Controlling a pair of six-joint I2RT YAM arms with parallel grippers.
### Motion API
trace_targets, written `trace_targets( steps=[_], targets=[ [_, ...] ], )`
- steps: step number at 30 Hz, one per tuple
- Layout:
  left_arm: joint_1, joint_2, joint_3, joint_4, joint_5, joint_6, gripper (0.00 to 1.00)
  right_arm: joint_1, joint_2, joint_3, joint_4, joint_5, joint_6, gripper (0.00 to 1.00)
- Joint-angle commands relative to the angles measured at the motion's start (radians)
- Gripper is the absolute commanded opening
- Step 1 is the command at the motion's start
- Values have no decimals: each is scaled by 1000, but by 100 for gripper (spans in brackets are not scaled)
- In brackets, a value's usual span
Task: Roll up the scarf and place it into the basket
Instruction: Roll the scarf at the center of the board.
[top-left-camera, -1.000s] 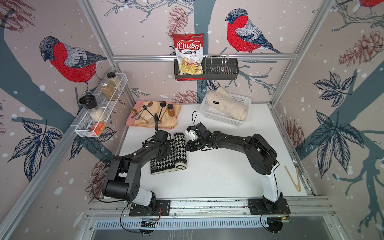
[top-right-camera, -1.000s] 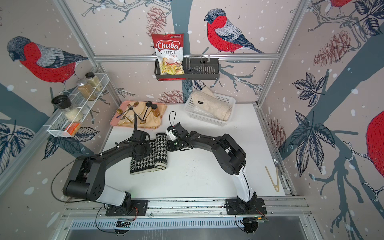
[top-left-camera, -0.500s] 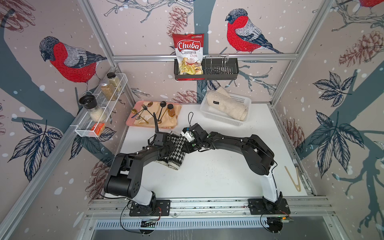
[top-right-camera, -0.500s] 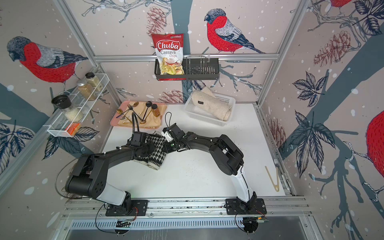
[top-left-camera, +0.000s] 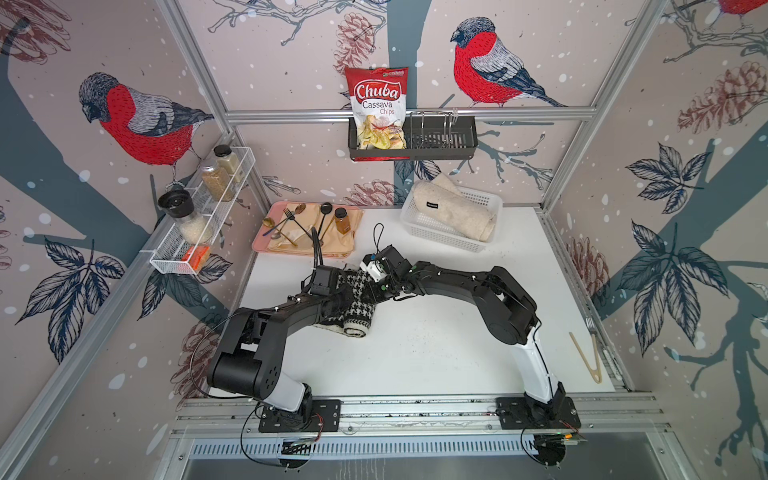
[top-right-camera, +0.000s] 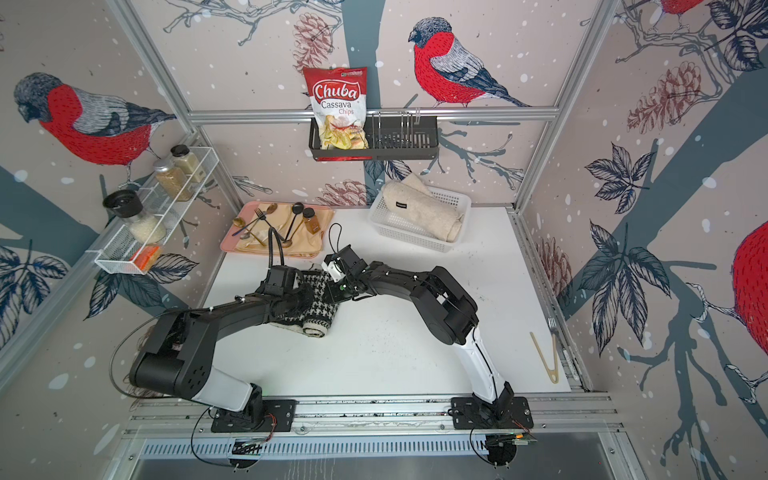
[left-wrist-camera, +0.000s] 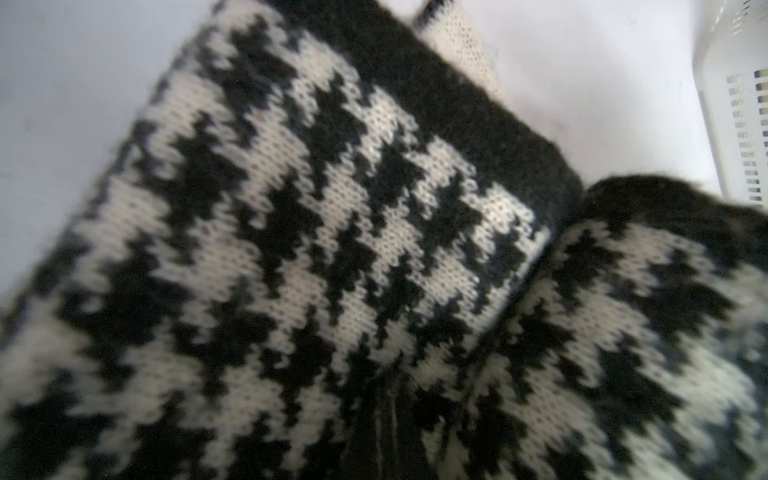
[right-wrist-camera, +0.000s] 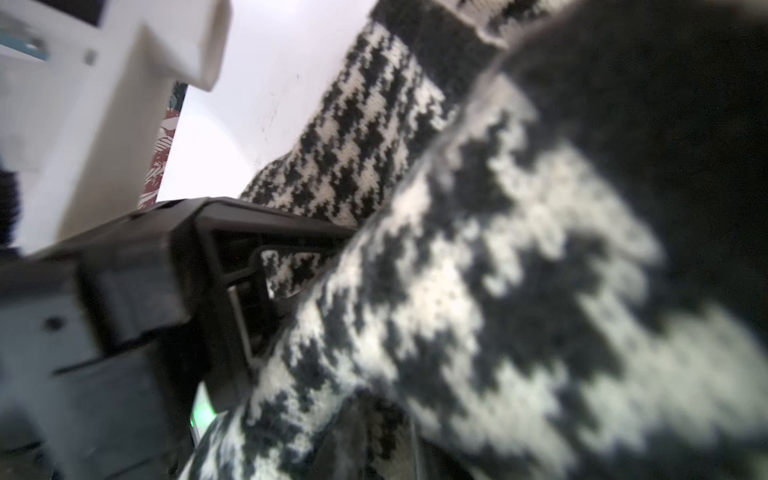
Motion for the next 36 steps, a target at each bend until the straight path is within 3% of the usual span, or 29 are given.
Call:
trace_targets(
  steps=[1,9,15,25,29,36],
  targets=[
    [-30,1,-8,-193,68,-16,0,-1,29,17,-41,41,4,21],
    [-26,-116,85,-346,-21,14,0,-5,57,7,-100,97,-16,20],
    [-26,-176,123,-349,61,33,1,-23,60,-3,-136,125,-51,20],
    [-34,-65,185,-189,159,59,2,-32,24,-43,-126,113,-68,20],
    [-38,-18,221,-192,160,61,1,-30,25,-47,-120,107,-66,20],
    [-41,-73,230,-208,107,62,2,-29,37,-43,-113,94,-65,20]
  ],
)
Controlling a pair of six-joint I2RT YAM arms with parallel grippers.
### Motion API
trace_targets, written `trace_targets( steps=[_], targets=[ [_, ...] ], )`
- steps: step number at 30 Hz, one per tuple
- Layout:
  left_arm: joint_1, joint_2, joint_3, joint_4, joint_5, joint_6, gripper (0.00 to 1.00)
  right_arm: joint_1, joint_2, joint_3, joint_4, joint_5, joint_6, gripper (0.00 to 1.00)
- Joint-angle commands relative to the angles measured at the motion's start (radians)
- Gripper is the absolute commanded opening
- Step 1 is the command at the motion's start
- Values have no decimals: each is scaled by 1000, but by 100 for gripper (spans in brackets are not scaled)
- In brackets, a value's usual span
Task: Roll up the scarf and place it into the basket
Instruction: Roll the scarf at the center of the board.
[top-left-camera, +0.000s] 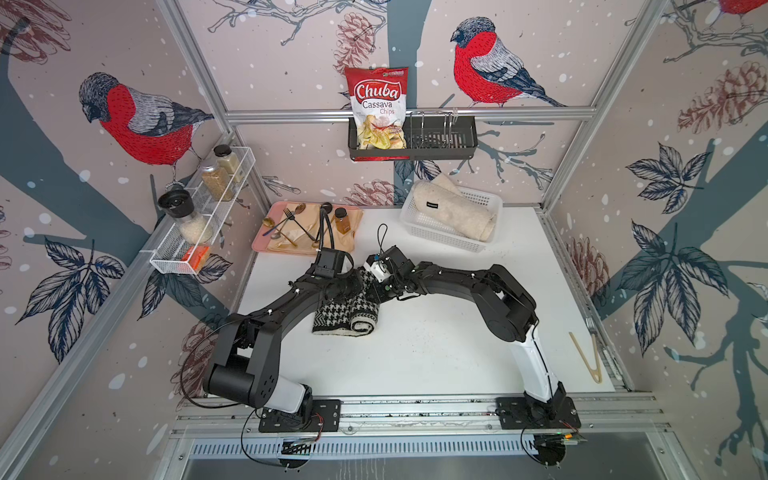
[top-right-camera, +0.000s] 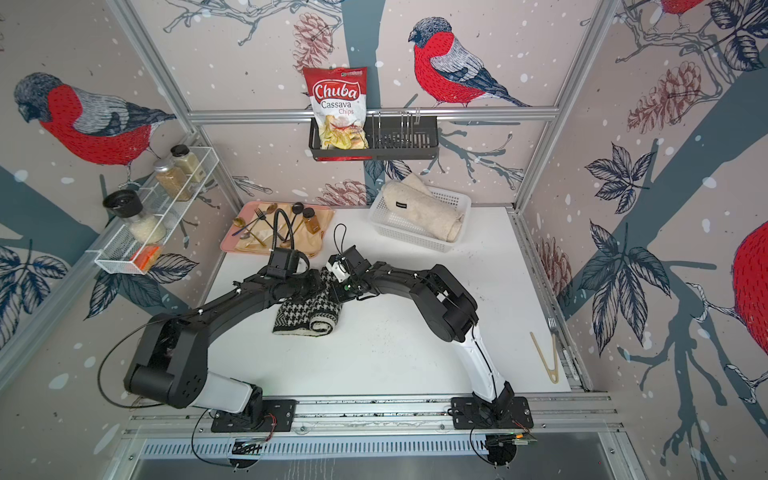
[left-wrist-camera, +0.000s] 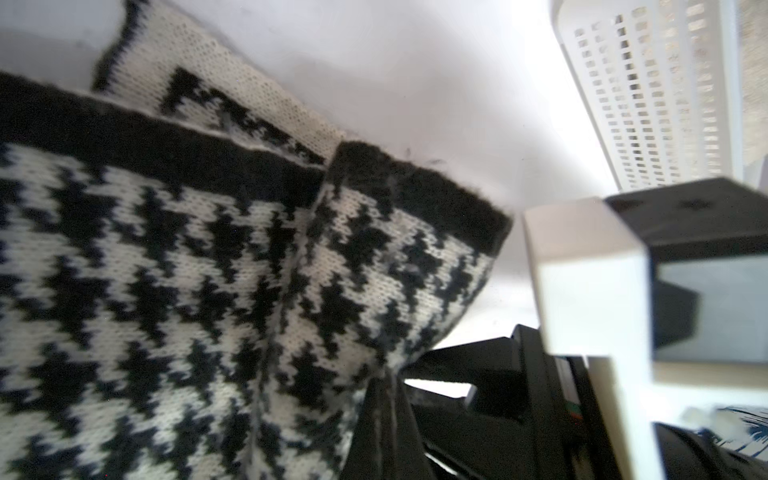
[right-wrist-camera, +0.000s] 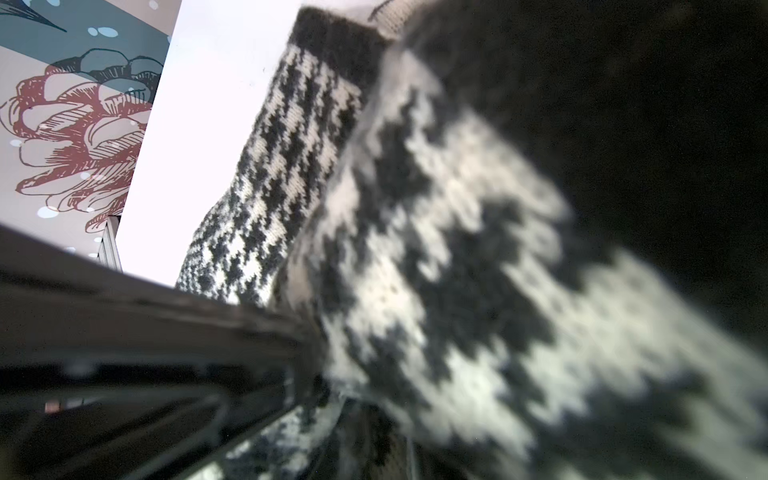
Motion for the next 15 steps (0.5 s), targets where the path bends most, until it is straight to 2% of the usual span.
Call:
trace_targets(
  steps=[1,6,15],
  targets=[
    [-3,-14,8,17,-21,19,2,0,24,-5,-125,79,-10,20],
    [-2,65,2,34,-17,25,1,2,14,-2,-130,81,-11,20],
    [25,107,-19,21,-131,12,0,-9,-126,-122,-84,110,13,21]
  ],
)
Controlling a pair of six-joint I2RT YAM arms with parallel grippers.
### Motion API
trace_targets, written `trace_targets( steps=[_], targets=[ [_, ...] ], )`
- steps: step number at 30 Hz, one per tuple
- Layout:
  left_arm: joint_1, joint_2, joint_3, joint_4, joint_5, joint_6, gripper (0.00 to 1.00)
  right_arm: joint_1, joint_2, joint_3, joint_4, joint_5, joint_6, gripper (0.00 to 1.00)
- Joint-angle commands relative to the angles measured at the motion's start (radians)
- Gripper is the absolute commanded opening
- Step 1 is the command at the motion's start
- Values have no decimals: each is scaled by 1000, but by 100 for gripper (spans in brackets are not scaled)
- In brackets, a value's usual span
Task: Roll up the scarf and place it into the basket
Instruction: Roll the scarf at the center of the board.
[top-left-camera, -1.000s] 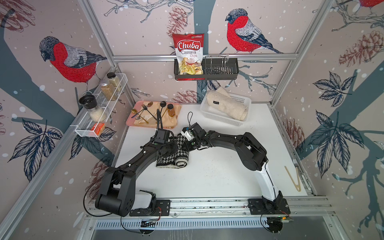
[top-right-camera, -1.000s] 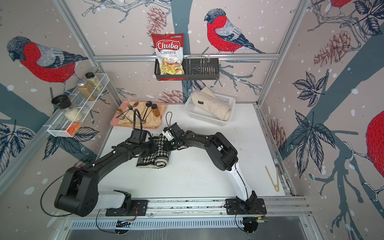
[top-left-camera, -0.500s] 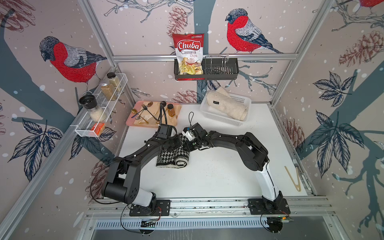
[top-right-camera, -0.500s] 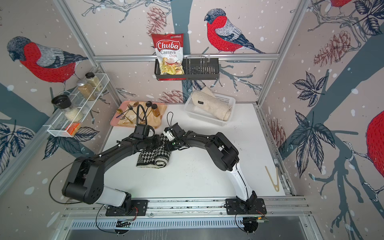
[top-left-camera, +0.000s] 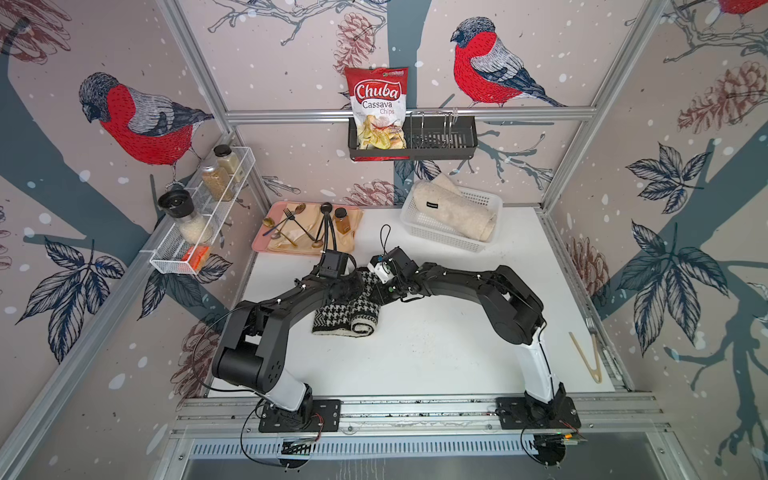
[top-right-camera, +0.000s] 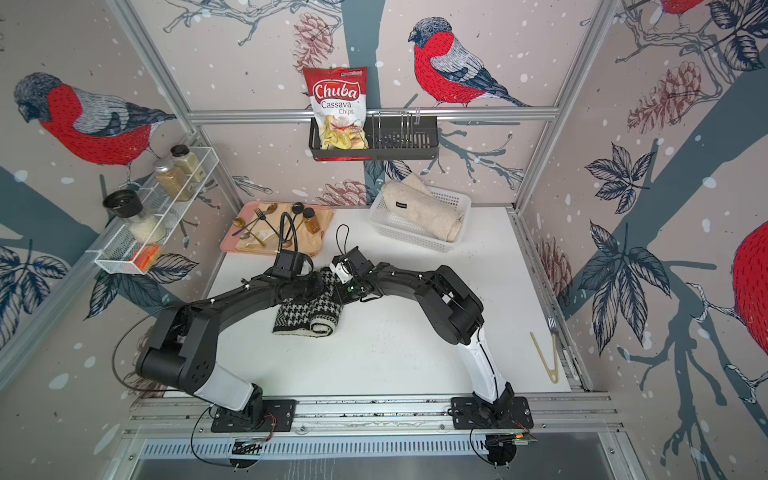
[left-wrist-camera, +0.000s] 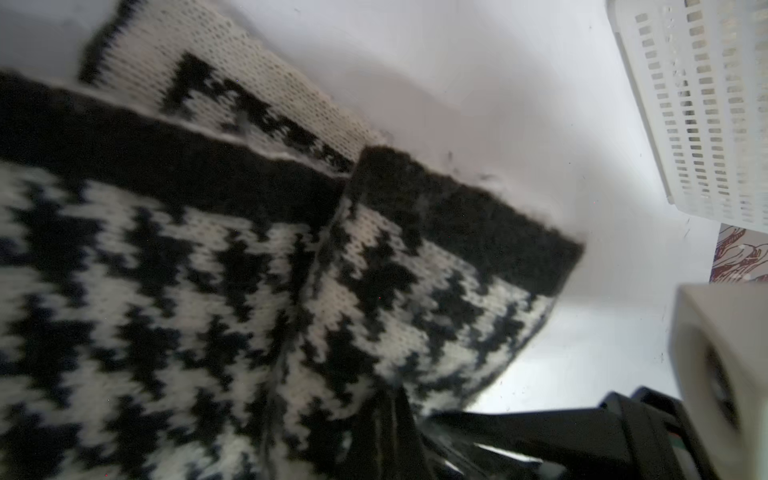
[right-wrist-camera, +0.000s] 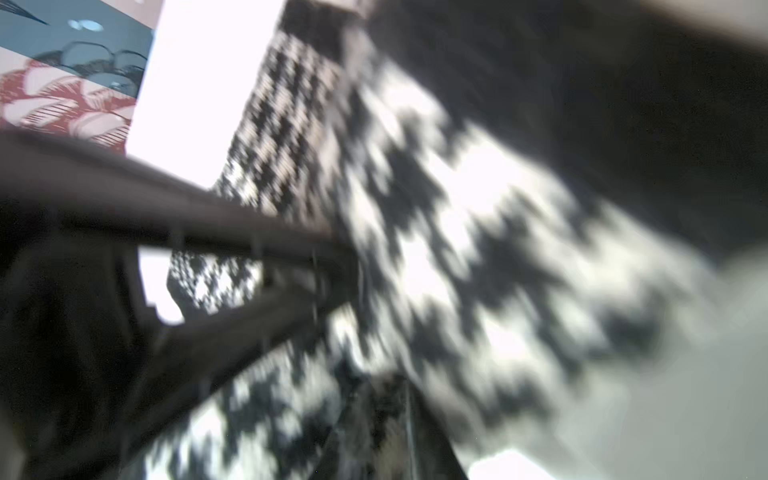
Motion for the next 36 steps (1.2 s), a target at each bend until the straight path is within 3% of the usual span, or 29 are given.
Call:
trace_targets(
  steps=[1,7,16,20,24,26,36],
  targets=[
    [26,2,-7,-41,-99,0,0,-8,-52,-52,-63,66,15,21],
    [59,-22,-31,-58,-108,-2,0,-23,-75,-121,-23,69,42,25],
    [88,-85,-93,-38,-75,-21,0,-30,0,-88,73,-3,79,26],
    [96,-143,-85,-73,-85,-11,0,-49,-7,-112,121,-30,116,40],
    [109,-180,-86,-91,-92,-5,0,-70,-12,-136,166,-77,162,64],
    [111,-178,-82,-95,-93,3,0,-85,-11,-163,222,-138,197,72],
    [114,-116,-103,-65,-78,4,0,-31,85,-134,321,-304,251,72]
  ],
)
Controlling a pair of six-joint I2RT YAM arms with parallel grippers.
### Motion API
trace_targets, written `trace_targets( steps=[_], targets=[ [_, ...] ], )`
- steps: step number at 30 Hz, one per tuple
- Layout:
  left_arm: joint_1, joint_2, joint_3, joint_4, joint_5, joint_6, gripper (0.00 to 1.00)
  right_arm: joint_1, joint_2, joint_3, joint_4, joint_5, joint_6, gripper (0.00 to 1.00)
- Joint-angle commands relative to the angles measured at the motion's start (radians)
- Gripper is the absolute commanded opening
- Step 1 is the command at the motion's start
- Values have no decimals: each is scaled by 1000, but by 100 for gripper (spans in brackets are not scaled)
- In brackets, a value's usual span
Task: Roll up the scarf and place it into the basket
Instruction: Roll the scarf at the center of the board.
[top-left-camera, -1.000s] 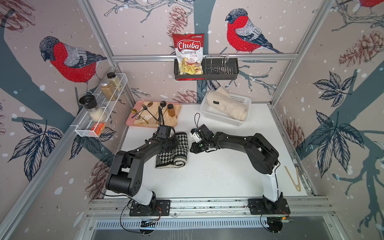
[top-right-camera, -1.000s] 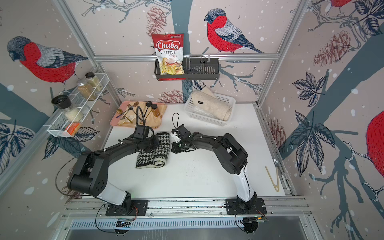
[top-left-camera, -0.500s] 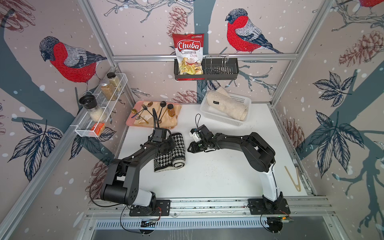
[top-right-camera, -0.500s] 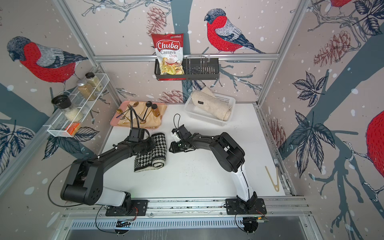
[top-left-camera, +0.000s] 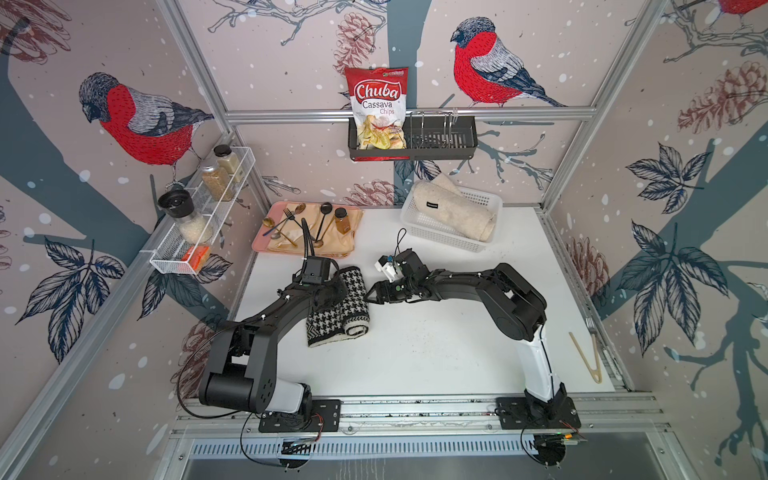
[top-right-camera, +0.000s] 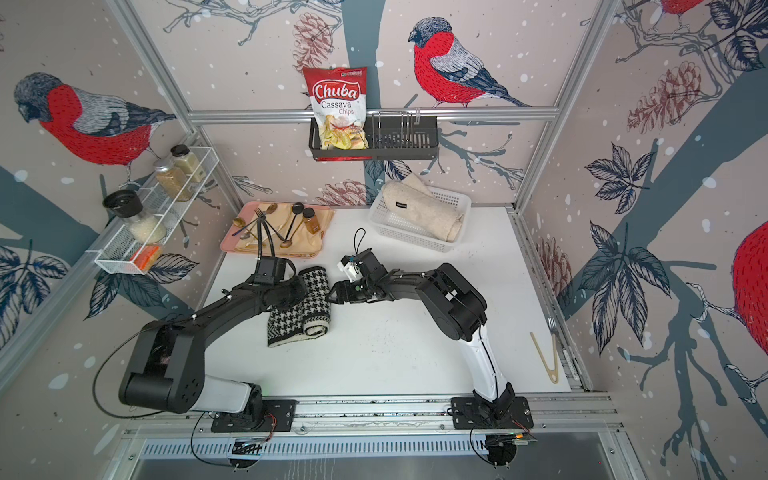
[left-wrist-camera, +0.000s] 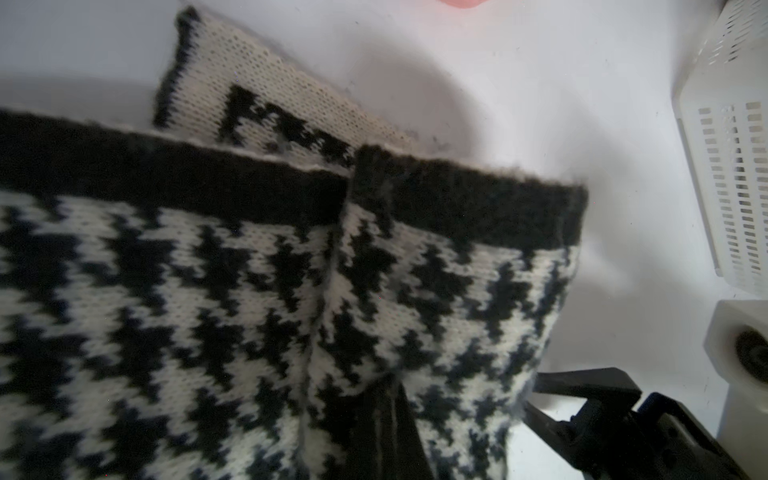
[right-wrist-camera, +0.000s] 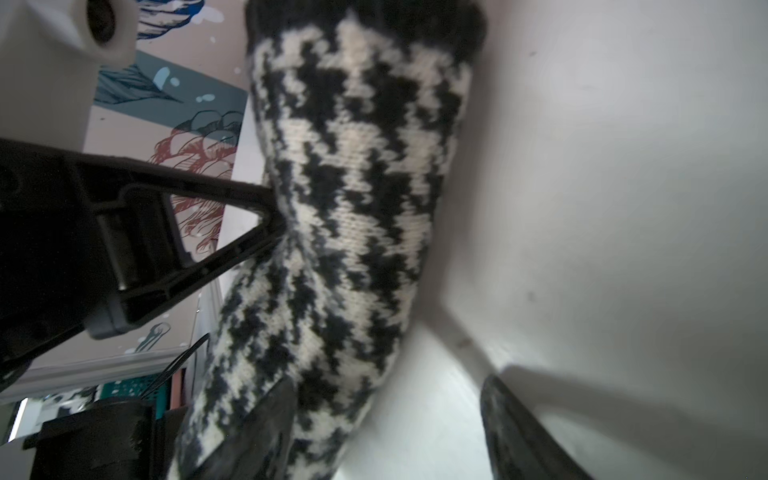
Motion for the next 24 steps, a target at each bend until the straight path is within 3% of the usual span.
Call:
trace_targets(
  steps=[1,7,8,11,13,18,24],
  targets=[
    [4,8,-11,-17,-1,10,0,21,46,6,-42,-51,49,72],
    [6,17,-41,6,3,2,0,50,121,47,32,-101,117,68],
    [8,17,-44,10,6,1,0,58,131,61,22,-100,117,61],
    [7,14,-46,14,15,-1,0,72,141,89,-15,-73,110,21],
    [7,6,-46,15,24,-2,0,70,130,90,-70,-36,82,9],
    [5,-36,-36,18,93,-6,0,50,44,55,-309,156,-33,2],
    [-40,-88,-1,-6,118,-20,0,35,-60,24,-632,435,-149,4]
  ],
)
